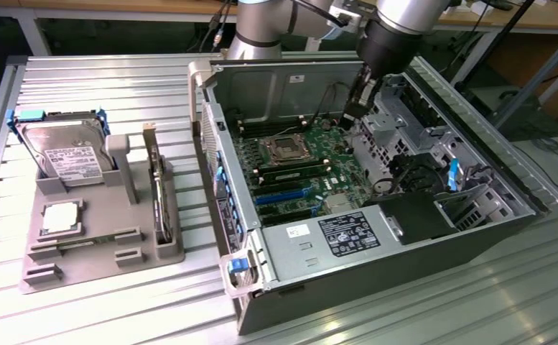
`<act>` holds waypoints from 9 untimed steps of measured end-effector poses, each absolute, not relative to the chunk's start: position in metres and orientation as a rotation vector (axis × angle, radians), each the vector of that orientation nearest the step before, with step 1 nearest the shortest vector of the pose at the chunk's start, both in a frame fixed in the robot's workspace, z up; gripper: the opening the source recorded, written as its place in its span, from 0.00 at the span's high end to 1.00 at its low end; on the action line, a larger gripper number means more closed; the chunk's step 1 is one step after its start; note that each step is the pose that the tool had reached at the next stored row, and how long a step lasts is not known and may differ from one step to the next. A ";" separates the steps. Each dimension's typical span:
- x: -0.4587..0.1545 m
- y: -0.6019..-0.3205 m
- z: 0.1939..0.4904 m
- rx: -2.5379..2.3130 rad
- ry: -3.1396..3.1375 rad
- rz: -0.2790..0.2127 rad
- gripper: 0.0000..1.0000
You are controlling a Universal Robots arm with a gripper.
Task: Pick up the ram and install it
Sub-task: 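Press down the ram until it locks into place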
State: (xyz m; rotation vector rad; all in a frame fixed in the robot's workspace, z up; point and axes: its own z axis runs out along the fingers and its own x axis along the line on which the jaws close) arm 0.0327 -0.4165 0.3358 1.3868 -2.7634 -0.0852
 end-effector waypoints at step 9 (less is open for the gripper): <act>0.033 -0.416 0.336 1.165 -2.869 -0.091 0.90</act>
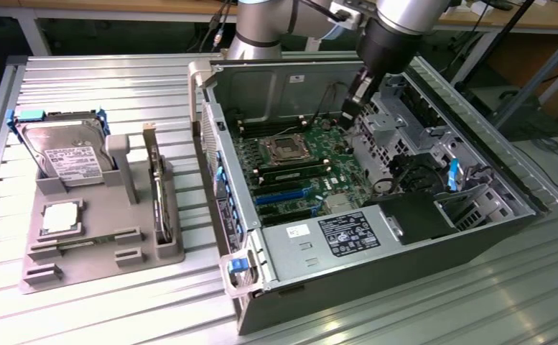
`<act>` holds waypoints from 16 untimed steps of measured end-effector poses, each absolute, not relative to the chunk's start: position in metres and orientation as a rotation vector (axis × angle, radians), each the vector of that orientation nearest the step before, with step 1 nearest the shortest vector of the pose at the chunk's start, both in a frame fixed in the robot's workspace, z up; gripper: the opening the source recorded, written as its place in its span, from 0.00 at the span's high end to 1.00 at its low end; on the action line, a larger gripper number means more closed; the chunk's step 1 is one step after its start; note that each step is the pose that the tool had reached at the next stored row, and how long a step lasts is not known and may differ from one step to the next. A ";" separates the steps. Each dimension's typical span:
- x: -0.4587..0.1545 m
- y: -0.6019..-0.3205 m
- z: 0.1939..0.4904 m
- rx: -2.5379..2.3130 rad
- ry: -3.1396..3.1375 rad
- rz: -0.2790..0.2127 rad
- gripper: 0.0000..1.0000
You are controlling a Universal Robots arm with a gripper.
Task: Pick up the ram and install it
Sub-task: 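Press down the ram until it locks into place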
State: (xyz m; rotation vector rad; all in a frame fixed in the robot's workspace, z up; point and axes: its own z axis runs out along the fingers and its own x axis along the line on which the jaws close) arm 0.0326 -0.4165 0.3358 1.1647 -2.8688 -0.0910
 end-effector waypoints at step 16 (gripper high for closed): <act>0.033 -0.416 0.336 0.575 -3.055 -0.103 0.90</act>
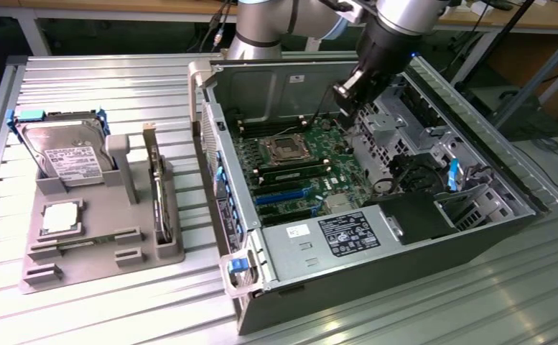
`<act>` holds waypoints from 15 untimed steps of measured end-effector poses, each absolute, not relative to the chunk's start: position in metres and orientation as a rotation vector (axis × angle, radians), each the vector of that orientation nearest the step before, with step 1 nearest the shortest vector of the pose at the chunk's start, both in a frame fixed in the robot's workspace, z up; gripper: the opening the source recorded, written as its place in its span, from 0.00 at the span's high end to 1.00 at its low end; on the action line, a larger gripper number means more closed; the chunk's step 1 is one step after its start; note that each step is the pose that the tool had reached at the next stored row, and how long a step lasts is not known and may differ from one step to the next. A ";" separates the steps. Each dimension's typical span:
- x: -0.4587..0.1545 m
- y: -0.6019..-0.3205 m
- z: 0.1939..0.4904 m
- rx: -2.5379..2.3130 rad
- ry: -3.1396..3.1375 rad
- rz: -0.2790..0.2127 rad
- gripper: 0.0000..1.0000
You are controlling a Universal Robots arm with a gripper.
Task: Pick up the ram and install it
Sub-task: 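Press down the ram until it locks into place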
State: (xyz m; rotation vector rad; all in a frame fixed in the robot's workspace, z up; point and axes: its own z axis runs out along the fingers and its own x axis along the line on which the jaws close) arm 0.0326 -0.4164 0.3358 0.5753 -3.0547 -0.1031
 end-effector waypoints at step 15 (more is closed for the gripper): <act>0.033 -0.416 0.336 -0.026 -3.121 -0.111 0.90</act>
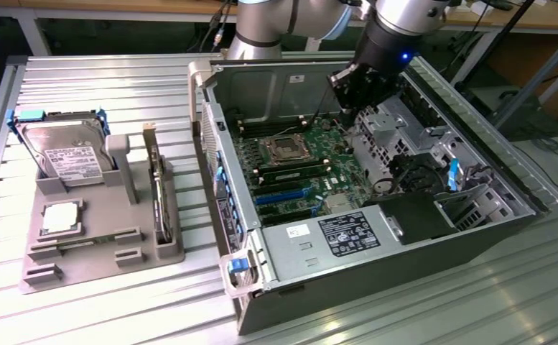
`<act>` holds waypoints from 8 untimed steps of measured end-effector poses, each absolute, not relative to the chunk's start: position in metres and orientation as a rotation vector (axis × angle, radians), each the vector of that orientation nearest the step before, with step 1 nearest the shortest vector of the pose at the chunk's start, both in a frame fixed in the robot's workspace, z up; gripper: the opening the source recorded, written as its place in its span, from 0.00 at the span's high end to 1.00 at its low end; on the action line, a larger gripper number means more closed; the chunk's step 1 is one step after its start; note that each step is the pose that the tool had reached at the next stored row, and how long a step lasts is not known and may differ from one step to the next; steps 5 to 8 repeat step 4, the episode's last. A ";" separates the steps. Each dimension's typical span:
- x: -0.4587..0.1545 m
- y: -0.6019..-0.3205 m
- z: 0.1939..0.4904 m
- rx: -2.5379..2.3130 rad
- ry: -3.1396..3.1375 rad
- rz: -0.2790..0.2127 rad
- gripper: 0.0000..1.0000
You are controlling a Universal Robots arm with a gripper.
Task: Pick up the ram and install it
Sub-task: 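Press down the ram until it locks into place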
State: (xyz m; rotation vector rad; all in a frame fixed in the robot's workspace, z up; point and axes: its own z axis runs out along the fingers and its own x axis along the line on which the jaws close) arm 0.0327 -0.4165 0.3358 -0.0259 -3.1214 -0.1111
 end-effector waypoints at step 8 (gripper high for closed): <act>0.033 -0.416 0.336 -0.049 -3.122 -0.111 0.90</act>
